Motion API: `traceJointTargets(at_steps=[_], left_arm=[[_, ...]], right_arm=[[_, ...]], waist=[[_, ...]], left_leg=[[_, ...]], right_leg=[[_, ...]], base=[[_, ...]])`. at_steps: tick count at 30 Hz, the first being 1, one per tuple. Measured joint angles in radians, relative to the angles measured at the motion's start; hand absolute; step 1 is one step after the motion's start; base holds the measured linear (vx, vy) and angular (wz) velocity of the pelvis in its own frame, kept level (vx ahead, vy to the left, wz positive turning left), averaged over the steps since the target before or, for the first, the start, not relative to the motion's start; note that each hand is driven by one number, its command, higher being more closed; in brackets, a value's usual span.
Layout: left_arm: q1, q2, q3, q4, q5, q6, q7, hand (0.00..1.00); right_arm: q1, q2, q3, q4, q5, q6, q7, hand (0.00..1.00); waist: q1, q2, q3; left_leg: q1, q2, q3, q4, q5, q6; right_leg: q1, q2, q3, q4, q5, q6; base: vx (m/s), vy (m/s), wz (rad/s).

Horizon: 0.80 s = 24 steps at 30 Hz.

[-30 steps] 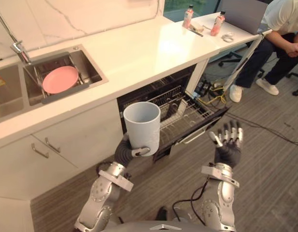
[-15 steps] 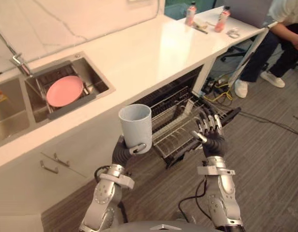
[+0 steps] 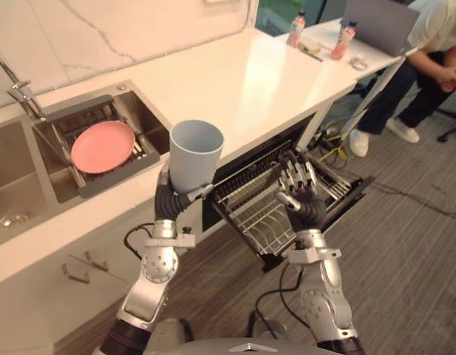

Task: Walk over to the sink, pick up the cup, carry it to the dishwasher, place the cup inside the dishwasher, then close the dishwasher door

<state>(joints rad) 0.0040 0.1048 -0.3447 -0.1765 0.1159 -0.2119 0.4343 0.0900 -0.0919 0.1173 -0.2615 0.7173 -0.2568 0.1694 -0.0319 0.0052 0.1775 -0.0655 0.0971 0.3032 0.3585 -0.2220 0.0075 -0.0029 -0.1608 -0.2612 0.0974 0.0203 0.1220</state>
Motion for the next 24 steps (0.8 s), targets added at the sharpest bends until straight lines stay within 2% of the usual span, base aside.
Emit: traceJointTargets(at_steps=[2, 6, 8, 14, 24], left_arm=[[-0.018, -0.014, -0.013, 0.031, 0.093, 0.024, 0.052, 1.00], [-0.024, -0.031, -0.021, 0.065, 0.188, 0.051, 0.109, 1.00], [-0.024, -0.035, -0.033, 0.082, 0.246, 0.055, 0.143, 1.00], [-0.029, -0.037, -0.057, 0.119, 0.294, 0.055, 0.211, 1.00], [-0.033, -0.038, -0.143, 0.175, 0.376, 0.056, 0.255, 1.00]], right_arm=[[-0.026, 0.003, 0.027, 0.001, 0.035, 0.010, 0.020, 0.00], [-0.043, 0.005, 0.117, 0.001, 0.029, 0.038, 0.034, 0.00], [-0.049, 0.011, 0.160, 0.002, 0.021, 0.072, 0.040, 0.00], [-0.064, 0.014, 0.158, 0.003, 0.025, 0.089, 0.040, 0.00], [-0.065, 0.026, 0.196, 0.003, 0.026, 0.092, 0.001, 0.00]], waist=[[0.004, -0.001, -0.001], [0.001, 0.000, -0.002], [0.006, 0.000, -0.002], [0.006, 0.000, -0.002], [0.001, -0.013, -0.012]], left_leg=[[0.024, 0.002, 0.001, -0.031, 0.007, -0.008], [0.036, 0.001, 0.014, -0.048, 0.009, -0.010], [0.033, 0.002, 0.021, -0.049, 0.010, -0.011], [0.026, -0.002, 0.027, -0.048, 0.013, -0.007], [0.033, -0.017, 0.016, -0.089, 0.050, -0.007]], right_leg=[[0.039, 0.016, 0.001, -0.072, 0.038, -0.012], [0.057, 0.025, 0.009, -0.114, 0.054, -0.014], [0.053, 0.027, 0.018, -0.121, 0.058, -0.015], [0.042, 0.024, 0.026, -0.121, 0.062, -0.014], [0.041, 0.021, 0.017, -0.131, 0.068, -0.017]], base=[[0.05, -0.031, -0.11], [-0.02, -0.031, -0.09], [-0.05, -0.028, -0.09], [-0.04, -0.009, -0.03], [-0.03, -0.026, 0.03]])
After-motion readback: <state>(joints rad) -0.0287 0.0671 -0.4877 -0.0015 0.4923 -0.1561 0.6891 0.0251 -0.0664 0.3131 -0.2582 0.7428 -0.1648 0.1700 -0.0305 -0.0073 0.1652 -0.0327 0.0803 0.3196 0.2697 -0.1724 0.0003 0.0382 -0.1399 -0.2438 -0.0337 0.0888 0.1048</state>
